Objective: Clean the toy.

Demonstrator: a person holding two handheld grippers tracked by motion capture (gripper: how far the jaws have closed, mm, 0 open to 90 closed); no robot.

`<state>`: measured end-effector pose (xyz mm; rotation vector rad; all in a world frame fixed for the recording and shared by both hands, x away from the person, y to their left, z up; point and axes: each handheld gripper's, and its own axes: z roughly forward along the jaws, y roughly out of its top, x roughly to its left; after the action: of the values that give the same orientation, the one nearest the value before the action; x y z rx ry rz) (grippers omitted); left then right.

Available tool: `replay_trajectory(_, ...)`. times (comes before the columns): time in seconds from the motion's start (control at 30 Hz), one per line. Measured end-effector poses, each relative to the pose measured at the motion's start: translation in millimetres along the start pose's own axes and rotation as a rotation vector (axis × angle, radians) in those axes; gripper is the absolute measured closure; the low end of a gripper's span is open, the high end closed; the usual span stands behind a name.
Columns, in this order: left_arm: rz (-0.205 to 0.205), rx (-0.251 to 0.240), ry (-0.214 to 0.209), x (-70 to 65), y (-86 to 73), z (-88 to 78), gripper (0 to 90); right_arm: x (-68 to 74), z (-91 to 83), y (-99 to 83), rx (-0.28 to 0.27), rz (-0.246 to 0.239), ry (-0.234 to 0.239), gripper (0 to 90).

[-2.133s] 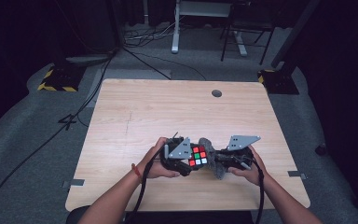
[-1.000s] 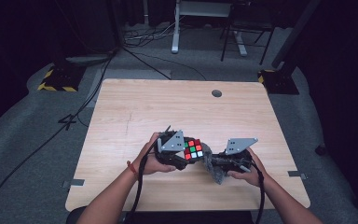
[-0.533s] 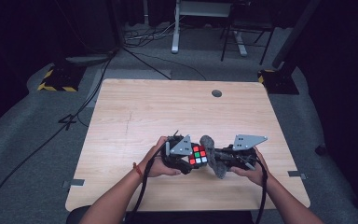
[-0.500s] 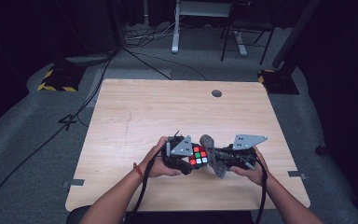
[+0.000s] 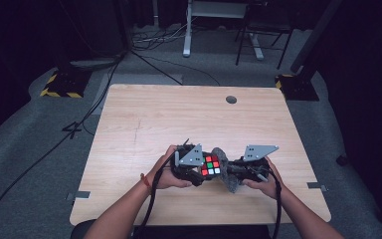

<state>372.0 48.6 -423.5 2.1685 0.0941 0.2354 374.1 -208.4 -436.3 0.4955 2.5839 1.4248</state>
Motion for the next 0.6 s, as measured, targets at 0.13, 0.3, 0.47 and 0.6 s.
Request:
replay_trajectory(0.13, 0.002, 0.023, 0.000, 0.7, -1.1, 3.1, 33.5, 5.4, -7.8, 5.0, -0.045, -0.019, -0.004, 78.1)
replay_trajectory(0.3, 0.036, 0.083, 0.013, -4.4, -0.7, 13.1, 33.5, 12.1, -10.5, 11.6, -0.077, -0.037, 0.025, 78.2)
replay_trajectory(0.47, 0.036, 0.098, 0.017, -4.1, -2.0, 14.6, 33.5, 15.9, -6.4, 15.0, -0.058, -0.054, 0.015, 78.1)
replay_trajectory(0.6, 0.027, 0.076, 0.016, -2.8, -1.8, 11.2, 33.8, 13.0, -6.5, 14.2, -0.056, -0.056, -0.002, 77.9)
